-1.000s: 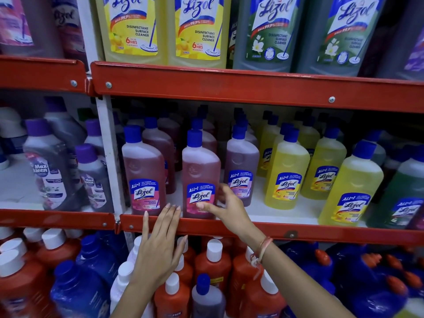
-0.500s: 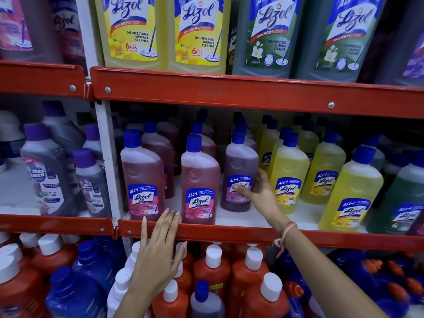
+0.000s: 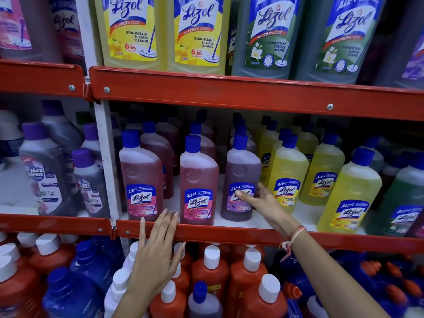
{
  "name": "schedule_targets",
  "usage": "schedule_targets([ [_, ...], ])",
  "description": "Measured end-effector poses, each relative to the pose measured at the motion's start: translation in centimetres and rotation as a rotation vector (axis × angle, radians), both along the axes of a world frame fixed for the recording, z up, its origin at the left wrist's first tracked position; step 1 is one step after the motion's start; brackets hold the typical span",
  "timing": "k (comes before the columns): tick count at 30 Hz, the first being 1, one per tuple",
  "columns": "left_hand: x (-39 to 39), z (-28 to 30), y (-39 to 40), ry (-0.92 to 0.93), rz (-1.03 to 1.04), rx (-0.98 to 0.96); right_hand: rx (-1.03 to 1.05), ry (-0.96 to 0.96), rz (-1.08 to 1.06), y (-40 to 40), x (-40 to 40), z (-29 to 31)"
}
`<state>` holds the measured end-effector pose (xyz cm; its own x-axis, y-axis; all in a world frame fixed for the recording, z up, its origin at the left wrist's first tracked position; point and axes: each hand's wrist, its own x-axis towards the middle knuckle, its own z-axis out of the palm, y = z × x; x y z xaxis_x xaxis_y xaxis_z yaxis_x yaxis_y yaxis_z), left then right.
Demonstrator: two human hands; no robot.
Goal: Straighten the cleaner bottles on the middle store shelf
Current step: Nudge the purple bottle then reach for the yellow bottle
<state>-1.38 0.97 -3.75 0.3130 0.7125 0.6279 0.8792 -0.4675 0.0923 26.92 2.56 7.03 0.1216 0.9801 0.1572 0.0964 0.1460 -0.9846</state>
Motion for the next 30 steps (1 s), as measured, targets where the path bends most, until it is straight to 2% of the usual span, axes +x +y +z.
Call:
schedule_targets([
  [8, 0.1, 0.1, -0.1, -0.001, 0.003, 0.011, 0.028, -0.061, -0.005, -1.9, -0.2, -0.5],
  [19, 0.1, 0.1, -0.2, -0.003, 0.004, 0.0, 0.101, -0.049, 0.024, -3.5, -0.5, -0.5],
  [21, 0.1, 0.2, -0.3, 0.0, 0.006, 0.002, 0.158, -0.027, -0.083, -3.8, 0.5, -0.7],
  [25, 0.2, 0.3, -0.4, -0.005, 0.004, 0.011, 0.315, 0.009, -0.43, -4.9, 2.9, -0.9],
  [28, 0.2, 0.3, -0.4, -0.015, 0.001, 0.009, 0.312, -0.015, -0.634, -4.8, 4.8, -1.0],
  [30, 0.2, 0.3, -0.4, -0.017, 0.002, 0.004, 0.261, -0.051, -0.665, -4.3, 5.8, -0.7],
])
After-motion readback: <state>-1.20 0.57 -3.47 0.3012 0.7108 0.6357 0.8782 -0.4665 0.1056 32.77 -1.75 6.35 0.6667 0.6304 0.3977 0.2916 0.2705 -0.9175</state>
